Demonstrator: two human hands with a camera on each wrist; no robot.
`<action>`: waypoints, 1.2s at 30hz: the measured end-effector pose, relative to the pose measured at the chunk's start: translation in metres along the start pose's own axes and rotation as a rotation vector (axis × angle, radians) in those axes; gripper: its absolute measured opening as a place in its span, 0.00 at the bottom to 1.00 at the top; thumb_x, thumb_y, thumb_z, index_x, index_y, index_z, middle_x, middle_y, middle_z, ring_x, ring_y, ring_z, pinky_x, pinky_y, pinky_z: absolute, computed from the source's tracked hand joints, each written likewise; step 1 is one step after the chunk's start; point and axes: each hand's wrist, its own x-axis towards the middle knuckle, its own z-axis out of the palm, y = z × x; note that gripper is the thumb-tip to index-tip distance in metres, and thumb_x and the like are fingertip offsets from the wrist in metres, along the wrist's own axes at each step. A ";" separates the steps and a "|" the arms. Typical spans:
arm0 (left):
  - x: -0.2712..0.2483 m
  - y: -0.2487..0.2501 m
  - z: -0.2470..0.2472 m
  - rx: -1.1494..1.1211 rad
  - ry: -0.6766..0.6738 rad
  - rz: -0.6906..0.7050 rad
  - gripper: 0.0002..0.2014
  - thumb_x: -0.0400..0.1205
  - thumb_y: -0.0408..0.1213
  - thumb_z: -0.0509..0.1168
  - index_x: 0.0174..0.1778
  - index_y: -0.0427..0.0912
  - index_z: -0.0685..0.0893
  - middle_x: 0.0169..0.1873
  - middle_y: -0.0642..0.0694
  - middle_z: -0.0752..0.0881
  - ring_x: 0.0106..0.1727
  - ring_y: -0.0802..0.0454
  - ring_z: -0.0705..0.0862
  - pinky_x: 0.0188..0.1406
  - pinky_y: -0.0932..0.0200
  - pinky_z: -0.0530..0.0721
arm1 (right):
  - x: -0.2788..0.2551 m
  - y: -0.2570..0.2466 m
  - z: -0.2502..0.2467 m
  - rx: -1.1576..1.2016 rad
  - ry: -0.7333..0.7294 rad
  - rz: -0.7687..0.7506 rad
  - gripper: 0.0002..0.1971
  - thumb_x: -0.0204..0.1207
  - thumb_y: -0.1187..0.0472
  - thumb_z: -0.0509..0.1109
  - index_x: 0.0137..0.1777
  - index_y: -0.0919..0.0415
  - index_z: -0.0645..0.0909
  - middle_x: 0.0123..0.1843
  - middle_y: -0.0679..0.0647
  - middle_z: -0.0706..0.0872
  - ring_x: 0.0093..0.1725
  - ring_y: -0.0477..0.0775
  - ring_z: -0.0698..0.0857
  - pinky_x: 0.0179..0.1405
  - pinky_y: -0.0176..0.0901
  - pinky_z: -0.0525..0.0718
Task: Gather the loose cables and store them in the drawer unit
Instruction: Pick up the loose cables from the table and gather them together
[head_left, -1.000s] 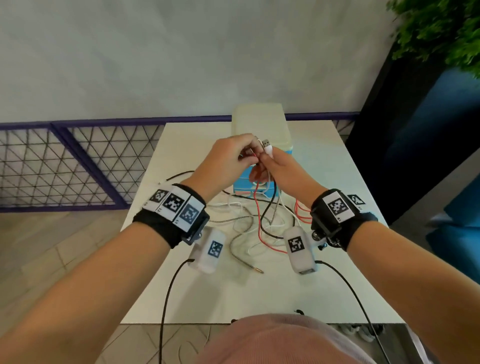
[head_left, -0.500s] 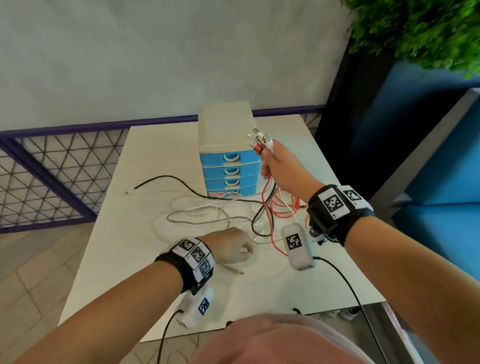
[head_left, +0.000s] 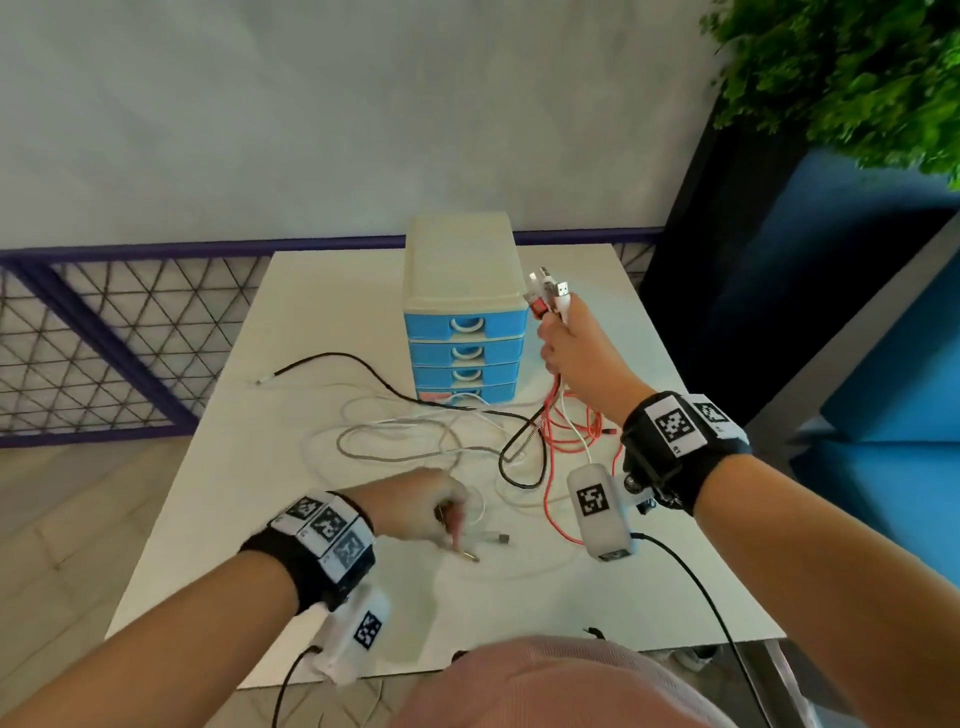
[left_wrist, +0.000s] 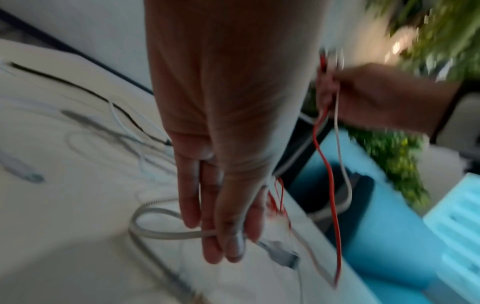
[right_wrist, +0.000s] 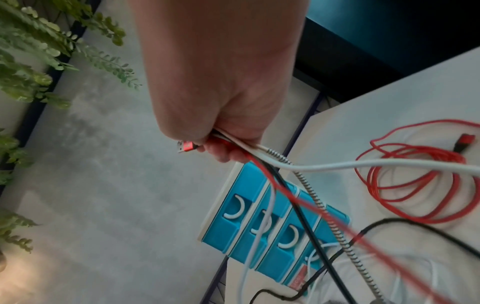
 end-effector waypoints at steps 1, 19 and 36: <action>-0.010 0.001 -0.013 -0.110 0.047 0.004 0.11 0.72 0.26 0.73 0.36 0.44 0.79 0.36 0.51 0.88 0.40 0.62 0.87 0.41 0.70 0.81 | 0.001 0.000 0.003 0.063 -0.012 0.006 0.09 0.87 0.63 0.52 0.49 0.53 0.72 0.32 0.47 0.71 0.26 0.43 0.68 0.26 0.32 0.68; -0.040 0.043 -0.067 -0.951 1.086 0.114 0.08 0.75 0.26 0.72 0.46 0.41 0.84 0.33 0.49 0.86 0.34 0.56 0.88 0.34 0.64 0.87 | -0.005 -0.036 0.099 0.538 -0.207 0.093 0.21 0.89 0.55 0.53 0.62 0.73 0.79 0.54 0.65 0.90 0.39 0.52 0.91 0.46 0.52 0.89; -0.037 0.050 -0.070 -0.516 0.771 0.073 0.11 0.86 0.45 0.57 0.59 0.47 0.80 0.54 0.61 0.80 0.59 0.67 0.77 0.62 0.65 0.72 | -0.010 -0.031 0.096 0.331 -0.144 0.098 0.18 0.86 0.47 0.58 0.46 0.57 0.84 0.44 0.54 0.86 0.50 0.54 0.86 0.57 0.52 0.83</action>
